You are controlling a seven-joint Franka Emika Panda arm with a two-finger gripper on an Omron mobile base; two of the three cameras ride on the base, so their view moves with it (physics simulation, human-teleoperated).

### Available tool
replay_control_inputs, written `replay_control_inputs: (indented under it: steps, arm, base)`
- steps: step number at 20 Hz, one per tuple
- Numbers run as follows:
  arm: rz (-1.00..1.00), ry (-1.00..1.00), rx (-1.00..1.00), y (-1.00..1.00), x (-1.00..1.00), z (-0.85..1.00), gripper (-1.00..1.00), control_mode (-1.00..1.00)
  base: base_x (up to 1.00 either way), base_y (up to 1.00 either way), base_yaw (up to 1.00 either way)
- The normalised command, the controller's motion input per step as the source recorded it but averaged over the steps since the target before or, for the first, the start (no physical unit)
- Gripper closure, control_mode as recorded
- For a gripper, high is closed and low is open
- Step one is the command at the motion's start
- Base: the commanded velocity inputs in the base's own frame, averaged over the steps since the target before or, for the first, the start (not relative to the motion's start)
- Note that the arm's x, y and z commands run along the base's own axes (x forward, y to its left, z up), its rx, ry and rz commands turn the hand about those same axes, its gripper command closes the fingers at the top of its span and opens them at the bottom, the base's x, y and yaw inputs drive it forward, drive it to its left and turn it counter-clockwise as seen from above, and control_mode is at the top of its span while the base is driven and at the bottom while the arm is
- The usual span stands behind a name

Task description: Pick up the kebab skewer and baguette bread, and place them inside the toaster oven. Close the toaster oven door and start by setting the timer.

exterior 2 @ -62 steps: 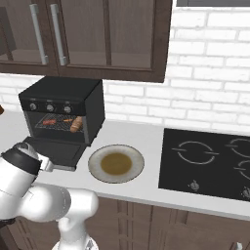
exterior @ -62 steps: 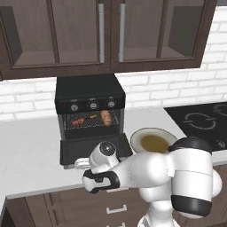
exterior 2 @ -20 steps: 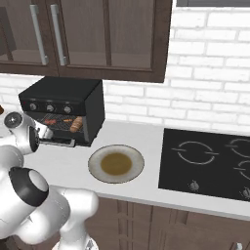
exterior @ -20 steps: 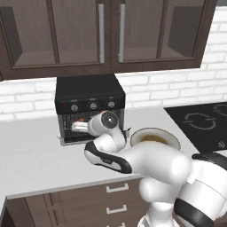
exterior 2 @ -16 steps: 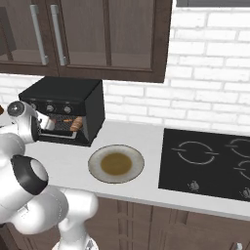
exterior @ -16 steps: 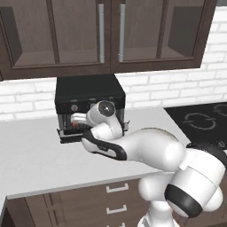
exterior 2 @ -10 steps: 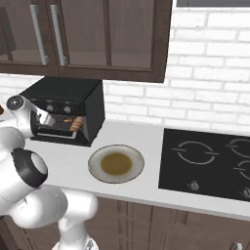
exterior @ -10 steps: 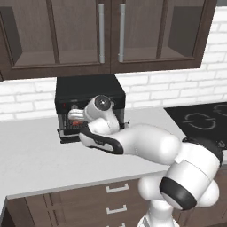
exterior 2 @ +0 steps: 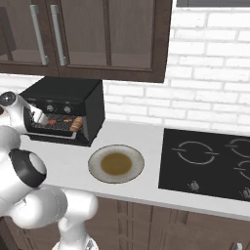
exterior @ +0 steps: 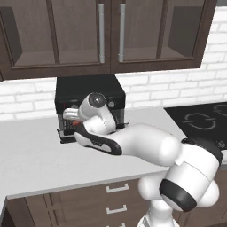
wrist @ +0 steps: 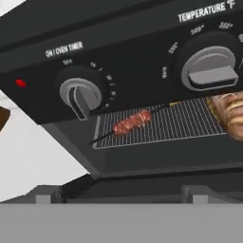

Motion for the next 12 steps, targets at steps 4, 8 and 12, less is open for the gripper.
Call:
replay_control_inputs:
  steps: [4, 8, 12]
  arm:
    - [0.00, 0.13, 0.00, 0.30, -0.92, 0.42, -1.00, -1.00]
    - [0.00, 0.11, 0.00, 0.07, -0.97, 0.08, -1.00, -1.00]
    - [0.00, 0.13, -0.03, -0.05, -0.52, -0.48, -1.00, -1.00]
  base:
    - [0.00, 0.00, 0.00]
    - [0.00, 0.00, 0.00]
    - [0.00, 0.00, 0.00]
